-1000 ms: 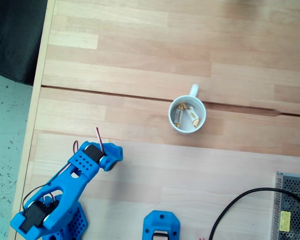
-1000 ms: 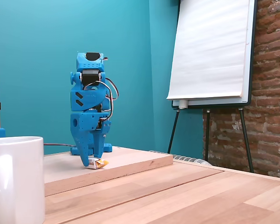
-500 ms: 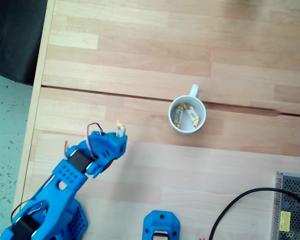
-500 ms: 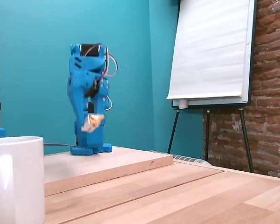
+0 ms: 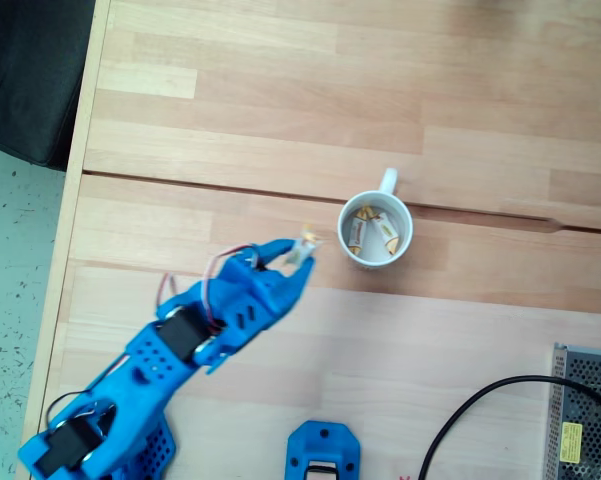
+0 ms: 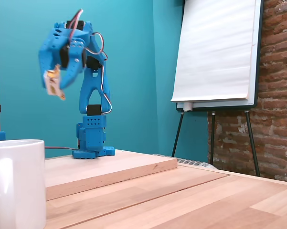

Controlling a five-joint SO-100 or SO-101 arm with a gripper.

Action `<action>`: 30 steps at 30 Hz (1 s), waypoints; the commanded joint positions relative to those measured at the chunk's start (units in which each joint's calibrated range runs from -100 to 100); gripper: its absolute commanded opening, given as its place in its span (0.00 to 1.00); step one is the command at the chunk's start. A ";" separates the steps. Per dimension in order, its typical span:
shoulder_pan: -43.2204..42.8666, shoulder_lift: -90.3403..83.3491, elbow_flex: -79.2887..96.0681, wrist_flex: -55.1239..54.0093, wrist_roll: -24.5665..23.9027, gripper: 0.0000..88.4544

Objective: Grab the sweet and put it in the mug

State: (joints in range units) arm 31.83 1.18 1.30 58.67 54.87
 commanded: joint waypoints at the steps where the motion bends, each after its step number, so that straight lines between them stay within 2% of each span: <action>1: 3.32 5.10 -12.00 -0.68 -0.10 0.04; 11: 4.77 24.64 -33.15 -0.68 -0.10 0.04; 21: 4.77 31.26 -39.21 -0.68 0.10 0.05; 24: 4.77 31.18 -39.21 -0.60 -0.05 0.10; 30: 4.84 31.26 -39.12 -0.52 -0.05 0.28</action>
State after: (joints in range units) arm 35.97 33.79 -34.11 58.67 54.87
